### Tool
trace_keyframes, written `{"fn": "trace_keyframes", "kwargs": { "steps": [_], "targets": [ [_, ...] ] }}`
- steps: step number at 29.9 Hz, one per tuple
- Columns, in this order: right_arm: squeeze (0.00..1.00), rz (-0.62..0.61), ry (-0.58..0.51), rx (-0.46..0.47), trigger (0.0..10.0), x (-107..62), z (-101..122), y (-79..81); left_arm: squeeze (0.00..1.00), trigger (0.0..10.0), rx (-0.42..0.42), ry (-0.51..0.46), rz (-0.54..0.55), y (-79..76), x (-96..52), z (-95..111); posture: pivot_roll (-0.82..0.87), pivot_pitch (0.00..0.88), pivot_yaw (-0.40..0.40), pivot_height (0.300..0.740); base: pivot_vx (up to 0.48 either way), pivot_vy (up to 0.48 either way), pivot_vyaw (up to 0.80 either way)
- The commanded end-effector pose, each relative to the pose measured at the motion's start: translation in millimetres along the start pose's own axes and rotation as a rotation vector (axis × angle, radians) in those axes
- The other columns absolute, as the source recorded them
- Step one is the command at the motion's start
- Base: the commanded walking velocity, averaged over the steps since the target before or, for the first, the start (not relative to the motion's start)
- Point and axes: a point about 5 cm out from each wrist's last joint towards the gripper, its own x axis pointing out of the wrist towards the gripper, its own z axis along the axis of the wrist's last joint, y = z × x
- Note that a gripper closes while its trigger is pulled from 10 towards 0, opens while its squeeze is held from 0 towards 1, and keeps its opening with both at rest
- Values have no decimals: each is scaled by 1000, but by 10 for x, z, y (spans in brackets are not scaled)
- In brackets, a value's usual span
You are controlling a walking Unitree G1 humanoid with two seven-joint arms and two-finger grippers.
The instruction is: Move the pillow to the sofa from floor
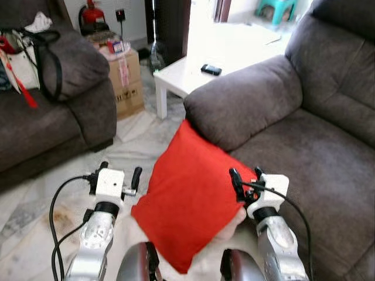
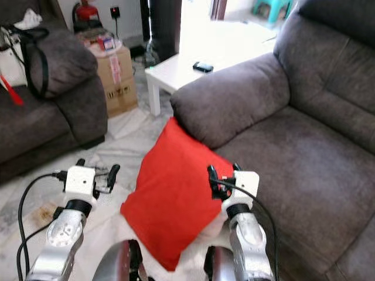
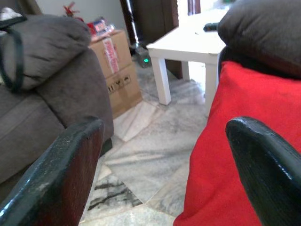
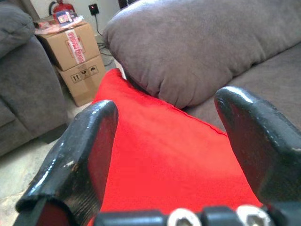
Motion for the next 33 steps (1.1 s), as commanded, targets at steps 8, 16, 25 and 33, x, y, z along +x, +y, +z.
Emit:
{"fn": "trace_keyframes", "kwargs": {
  "steps": [8, 16, 25, 33],
  "targets": [
    [0, -15, 18, 1, 10000, -25, -33, -46, 0, 10000, -8, 2, -15, -33, 7, 14, 22, 86, -13, 600, 382, 0, 0],
    [0, -23, 42, -7, 10000, -35, -78, -53, 0, 10000, -15, 6, -93, -128, -13, 1, 25, 88, -14, 600, 47, 0, 0],
    [0, -82, 94, 1, 10000, -44, -160, -141, 0, 10000, -31, 53, -137, -169, -68, -80, 31, 90, -14, 600, 0, 0, -76],
    [0, -130, 135, -4, 10000, -72, -236, -209, 0, 10000, -27, 72, -144, -167, -80, -113, 32, 89, -15, 600, 0, 0, -249]
  ]
}}
